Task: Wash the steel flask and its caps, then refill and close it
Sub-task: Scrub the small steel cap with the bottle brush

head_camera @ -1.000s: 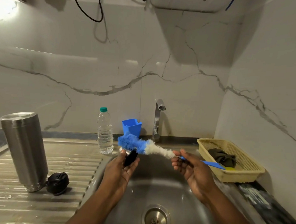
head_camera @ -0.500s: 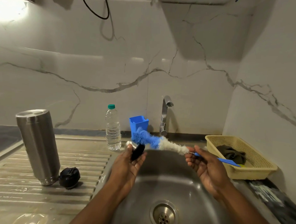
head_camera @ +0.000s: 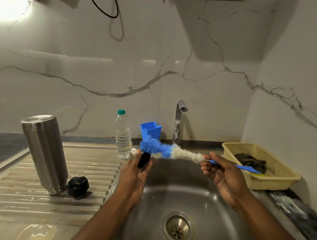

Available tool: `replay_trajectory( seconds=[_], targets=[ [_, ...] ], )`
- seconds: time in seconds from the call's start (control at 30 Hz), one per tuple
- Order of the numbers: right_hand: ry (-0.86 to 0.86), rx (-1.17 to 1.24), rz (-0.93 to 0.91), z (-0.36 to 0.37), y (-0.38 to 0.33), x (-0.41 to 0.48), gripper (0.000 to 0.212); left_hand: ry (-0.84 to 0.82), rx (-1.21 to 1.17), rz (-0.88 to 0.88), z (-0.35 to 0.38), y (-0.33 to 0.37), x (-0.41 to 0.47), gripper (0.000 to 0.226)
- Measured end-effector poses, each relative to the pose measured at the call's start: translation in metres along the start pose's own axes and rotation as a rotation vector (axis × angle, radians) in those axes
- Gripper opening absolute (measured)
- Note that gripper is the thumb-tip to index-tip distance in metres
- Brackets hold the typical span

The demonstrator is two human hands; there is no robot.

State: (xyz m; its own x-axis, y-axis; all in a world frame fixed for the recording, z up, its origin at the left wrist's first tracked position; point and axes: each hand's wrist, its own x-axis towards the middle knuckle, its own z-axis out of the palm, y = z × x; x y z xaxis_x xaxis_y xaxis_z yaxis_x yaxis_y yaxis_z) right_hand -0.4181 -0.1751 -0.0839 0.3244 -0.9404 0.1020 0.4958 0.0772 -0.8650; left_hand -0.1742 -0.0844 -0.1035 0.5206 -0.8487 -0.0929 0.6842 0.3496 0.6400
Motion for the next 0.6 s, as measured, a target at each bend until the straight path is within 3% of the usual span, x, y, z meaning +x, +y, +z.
replay_trajectory(
  seconds=[0.47, 0.6],
  targets=[
    [-0.005, 0.062, 0.044, 0.002, 0.001, 0.000, 0.026, -0.107, 0.108, -0.090, 0.005, -0.007, -0.009, 0.037],
    [0.039, 0.057, 0.023, -0.002, -0.004, 0.000, 0.026, -0.077, 0.070, -0.047, 0.002, 0.000, -0.005, 0.036]
  ],
)
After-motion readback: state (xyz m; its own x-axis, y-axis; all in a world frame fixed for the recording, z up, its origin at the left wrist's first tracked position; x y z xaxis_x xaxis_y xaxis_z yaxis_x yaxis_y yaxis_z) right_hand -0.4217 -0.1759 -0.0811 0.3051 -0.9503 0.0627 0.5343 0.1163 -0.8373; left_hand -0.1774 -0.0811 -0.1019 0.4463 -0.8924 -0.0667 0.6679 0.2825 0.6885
